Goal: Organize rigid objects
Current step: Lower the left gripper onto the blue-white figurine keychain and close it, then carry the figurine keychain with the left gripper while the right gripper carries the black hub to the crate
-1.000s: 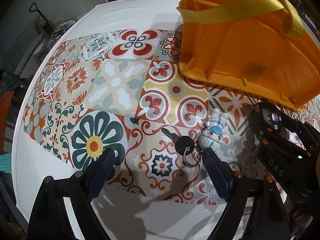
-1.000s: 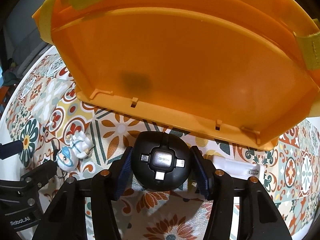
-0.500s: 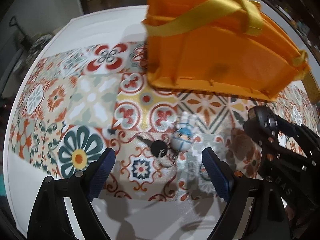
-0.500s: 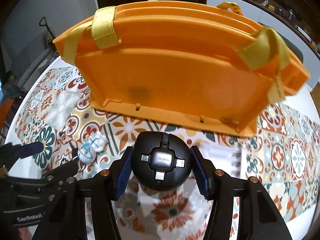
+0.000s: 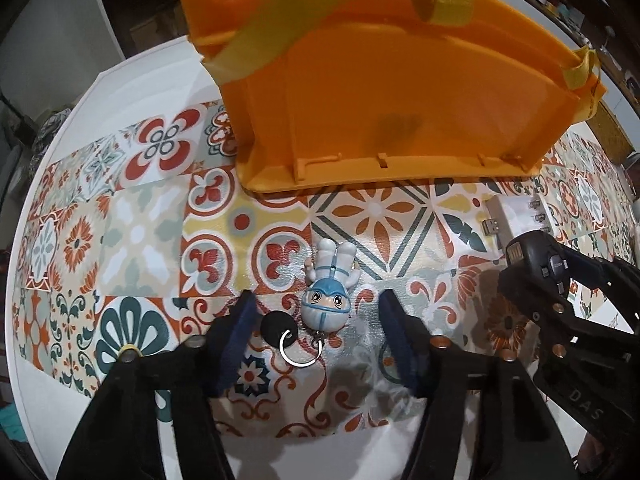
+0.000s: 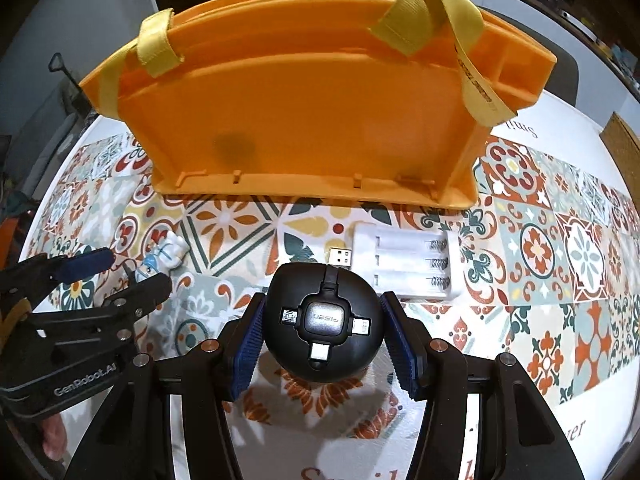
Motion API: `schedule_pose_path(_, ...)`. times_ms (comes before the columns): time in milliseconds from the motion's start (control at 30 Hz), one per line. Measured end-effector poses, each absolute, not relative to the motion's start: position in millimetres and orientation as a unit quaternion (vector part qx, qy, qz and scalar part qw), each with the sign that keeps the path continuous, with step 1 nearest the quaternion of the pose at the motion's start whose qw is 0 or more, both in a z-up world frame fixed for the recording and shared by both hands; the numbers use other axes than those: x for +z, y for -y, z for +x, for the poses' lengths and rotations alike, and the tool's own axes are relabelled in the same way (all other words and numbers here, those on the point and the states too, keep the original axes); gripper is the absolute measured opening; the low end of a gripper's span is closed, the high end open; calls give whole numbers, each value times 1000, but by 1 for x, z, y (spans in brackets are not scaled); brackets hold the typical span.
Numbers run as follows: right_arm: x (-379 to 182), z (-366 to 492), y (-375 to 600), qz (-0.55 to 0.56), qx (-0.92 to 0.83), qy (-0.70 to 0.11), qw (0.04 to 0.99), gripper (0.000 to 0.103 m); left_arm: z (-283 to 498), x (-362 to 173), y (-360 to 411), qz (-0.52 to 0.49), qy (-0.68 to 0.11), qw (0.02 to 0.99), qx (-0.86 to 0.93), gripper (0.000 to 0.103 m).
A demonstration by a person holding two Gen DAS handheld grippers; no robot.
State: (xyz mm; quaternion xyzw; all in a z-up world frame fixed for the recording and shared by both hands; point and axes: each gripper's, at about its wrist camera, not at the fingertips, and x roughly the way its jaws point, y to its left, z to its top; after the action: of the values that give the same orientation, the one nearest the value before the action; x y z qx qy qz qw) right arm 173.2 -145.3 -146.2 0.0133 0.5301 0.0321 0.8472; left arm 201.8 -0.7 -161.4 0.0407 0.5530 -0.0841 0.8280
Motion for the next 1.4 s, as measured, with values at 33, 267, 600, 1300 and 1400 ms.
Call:
schedule_pose_path(33,-148,175,143,13,31,-531,847,56,204,-164,1,36,-556,826,-86,55)
schedule_pose_path(267,-151,174,144,16,30,-534,845,56,209,-179,0,29,-562,822,-86,38)
schedule_pose_path(600,-149,173,141,19,38,-537,843,56,182,-175,-4,7,-552,828,-95,27)
schedule_pose_path(1300,-89,151,142,26,54,-497,866,56,157,-98,-13,-39,-494,863,-99,27)
schedule_pose_path(1400,-81,150,143,26,53,-489,870,56,156,-91,-10,-40,-485,868,-102,27)
